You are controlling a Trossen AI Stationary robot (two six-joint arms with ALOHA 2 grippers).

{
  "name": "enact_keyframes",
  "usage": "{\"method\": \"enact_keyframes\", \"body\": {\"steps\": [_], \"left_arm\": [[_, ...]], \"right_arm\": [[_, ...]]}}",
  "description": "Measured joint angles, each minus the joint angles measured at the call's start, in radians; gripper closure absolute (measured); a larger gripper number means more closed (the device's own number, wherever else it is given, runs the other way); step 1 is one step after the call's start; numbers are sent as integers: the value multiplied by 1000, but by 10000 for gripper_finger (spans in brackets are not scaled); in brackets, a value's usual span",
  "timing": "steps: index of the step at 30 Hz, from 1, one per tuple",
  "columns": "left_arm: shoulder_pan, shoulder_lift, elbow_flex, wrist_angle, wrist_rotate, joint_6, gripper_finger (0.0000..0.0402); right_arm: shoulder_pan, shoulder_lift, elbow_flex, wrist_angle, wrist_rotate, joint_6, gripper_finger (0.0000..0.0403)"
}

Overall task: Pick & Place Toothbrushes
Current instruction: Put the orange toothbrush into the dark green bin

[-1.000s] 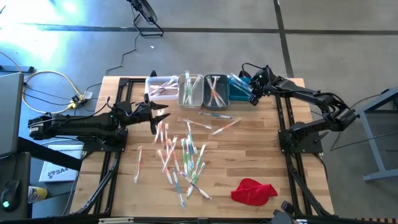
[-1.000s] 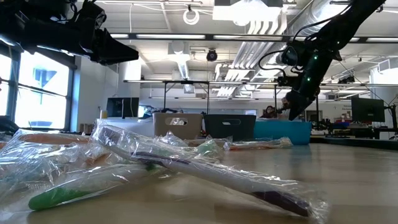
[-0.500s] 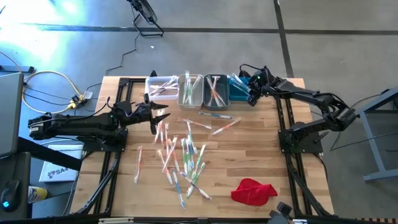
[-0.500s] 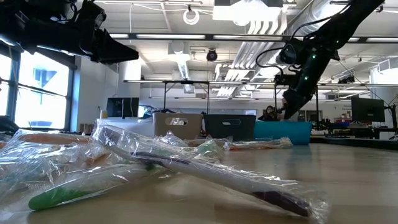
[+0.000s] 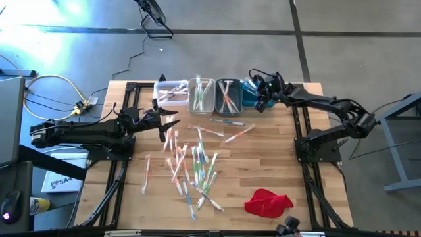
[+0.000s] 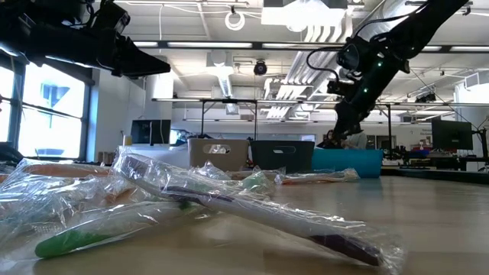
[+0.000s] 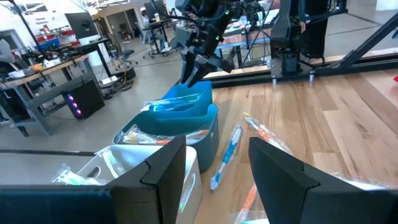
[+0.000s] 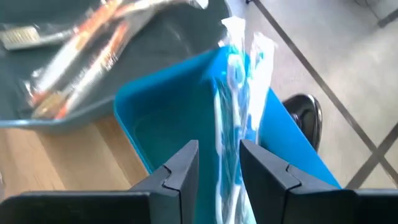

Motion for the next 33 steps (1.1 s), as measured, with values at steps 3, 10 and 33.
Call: {"method": "enact_keyframes", "body": {"steps": [3, 10, 33], "left_arm": [[0, 0, 0, 0, 0, -1, 230], [0, 0, 0, 0, 0, -1, 230], [0, 0, 0, 0, 0, -2, 230]], "right_arm": [[15, 0, 0, 22, 0, 0, 294], [63, 0, 0, 59, -1, 0, 294], [267, 0, 0, 31, -1, 183, 294]]}}
